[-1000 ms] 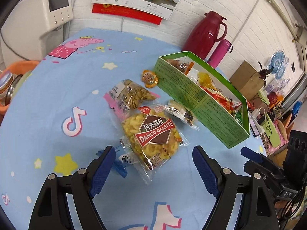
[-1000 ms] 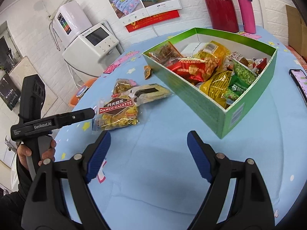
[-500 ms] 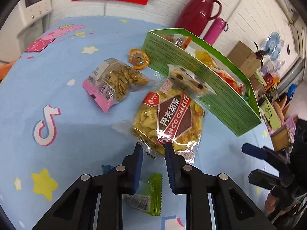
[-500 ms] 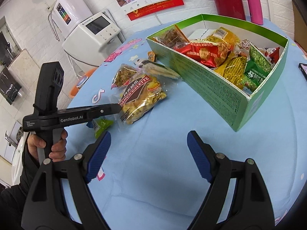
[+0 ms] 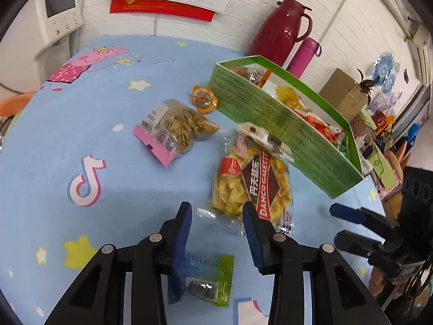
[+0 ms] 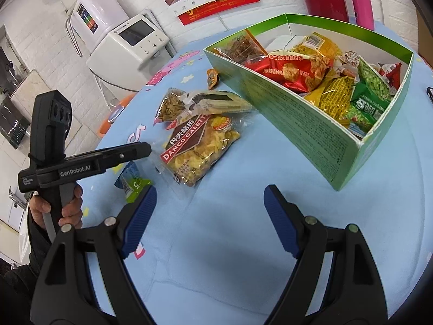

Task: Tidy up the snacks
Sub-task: 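Grasp the Danco Galette cracker bag with the left tool, then carry the Danco Galette bag into the green box and open the left tool, then grasp the blue-green packet with the left tool while the right grasps the white-black bread, then lower both held snacks into the green box and open both tools, then grasp the pink-labelled seed bag with the left tool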

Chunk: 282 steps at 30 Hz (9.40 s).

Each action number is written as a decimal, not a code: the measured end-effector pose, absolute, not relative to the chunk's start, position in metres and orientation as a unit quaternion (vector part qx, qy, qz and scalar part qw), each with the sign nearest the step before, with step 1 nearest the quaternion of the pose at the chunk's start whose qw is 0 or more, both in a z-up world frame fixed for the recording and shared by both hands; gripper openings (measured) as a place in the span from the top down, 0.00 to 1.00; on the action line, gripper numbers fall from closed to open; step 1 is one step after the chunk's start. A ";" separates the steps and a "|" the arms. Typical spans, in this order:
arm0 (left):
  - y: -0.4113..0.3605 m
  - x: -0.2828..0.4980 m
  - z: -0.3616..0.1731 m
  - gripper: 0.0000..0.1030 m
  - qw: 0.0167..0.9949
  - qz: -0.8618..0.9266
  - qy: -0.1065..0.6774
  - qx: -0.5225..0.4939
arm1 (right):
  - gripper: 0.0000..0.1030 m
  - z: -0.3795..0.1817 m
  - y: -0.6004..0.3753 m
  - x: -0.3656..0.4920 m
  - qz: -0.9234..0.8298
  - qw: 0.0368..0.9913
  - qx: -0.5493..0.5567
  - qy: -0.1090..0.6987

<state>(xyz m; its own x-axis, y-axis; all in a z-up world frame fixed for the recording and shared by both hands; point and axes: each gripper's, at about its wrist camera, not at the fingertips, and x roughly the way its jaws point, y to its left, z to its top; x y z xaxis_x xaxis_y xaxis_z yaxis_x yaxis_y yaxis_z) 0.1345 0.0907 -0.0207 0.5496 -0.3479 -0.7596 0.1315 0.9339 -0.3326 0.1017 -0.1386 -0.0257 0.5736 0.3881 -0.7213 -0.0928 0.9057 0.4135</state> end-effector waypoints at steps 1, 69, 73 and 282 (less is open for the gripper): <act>0.091 0.140 -0.018 0.61 0.874 -0.139 0.451 -0.118 | 0.25 -0.027 -0.137 0.105 0.141 0.869 0.174 0.441; -0.109 0.283 0.028 0.22 0.885 -0.222 0.409 -0.009 | 0.48 0.014 -0.306 0.148 -0.005 0.921 0.220 0.322; -0.096 0.274 0.029 0.21 0.885 -0.217 0.412 -0.022 | 0.25 0.026 -0.297 0.136 -0.010 0.928 0.202 0.311; 0.143 0.220 -0.006 0.18 0.888 -0.114 0.411 -0.174 | 0.11 -0.004 -0.091 0.147 0.118 0.899 0.093 0.412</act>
